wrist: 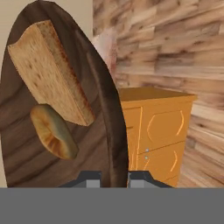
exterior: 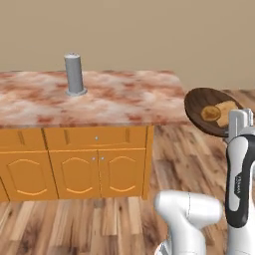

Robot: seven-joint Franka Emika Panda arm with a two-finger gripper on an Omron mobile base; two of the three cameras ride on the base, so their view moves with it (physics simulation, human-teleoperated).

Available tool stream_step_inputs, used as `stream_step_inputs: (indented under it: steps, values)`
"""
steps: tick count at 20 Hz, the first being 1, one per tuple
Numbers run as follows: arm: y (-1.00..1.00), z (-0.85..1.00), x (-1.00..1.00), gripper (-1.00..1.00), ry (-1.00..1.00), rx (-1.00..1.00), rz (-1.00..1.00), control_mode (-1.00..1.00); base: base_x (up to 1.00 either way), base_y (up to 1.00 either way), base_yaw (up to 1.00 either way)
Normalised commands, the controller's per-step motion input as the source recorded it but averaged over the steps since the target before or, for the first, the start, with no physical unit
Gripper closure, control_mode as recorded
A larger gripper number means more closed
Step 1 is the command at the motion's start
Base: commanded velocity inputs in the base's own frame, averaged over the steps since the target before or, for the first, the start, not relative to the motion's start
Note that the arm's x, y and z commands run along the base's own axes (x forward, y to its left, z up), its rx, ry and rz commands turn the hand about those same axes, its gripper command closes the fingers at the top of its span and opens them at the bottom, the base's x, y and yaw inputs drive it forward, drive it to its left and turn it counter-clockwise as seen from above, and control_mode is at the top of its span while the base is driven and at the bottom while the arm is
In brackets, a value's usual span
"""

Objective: Pick up the heated bread from the toaster oven and place it in the bowl. Then move the bread bowl to the dining counter.

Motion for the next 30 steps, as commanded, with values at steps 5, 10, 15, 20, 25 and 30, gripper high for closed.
stream_step_inputs:
  steps: [5,10,15,20,25,30]
  values:
    - [0.00,0.00,0.00,1.00,0.00,0.00,0.00,1.00,1.00,0.61,0.05]
    - [0.00,0.00,0.00,1.00,0.00,0.00,0.00,1.00,1.00,0.46,-0.10]
    - [0.00,0.00,0.00,1.00,0.00,0.00,0.00,1.00,0.99,0.24,-0.04]
    - [0.00,-0.02,0.65,1.00,0.18,-0.01,0.02,-1.00,0.19,0.00,0.00]
    - [0.09,-0.18,0.70,1.00,0.28,-0.03,0.14,-1.00,0.00,0.00,0.00]
    - [0.29,-0.37,0.65,1.00,0.08,-0.04,0.14,-1.00,0.00,0.00,0.00]
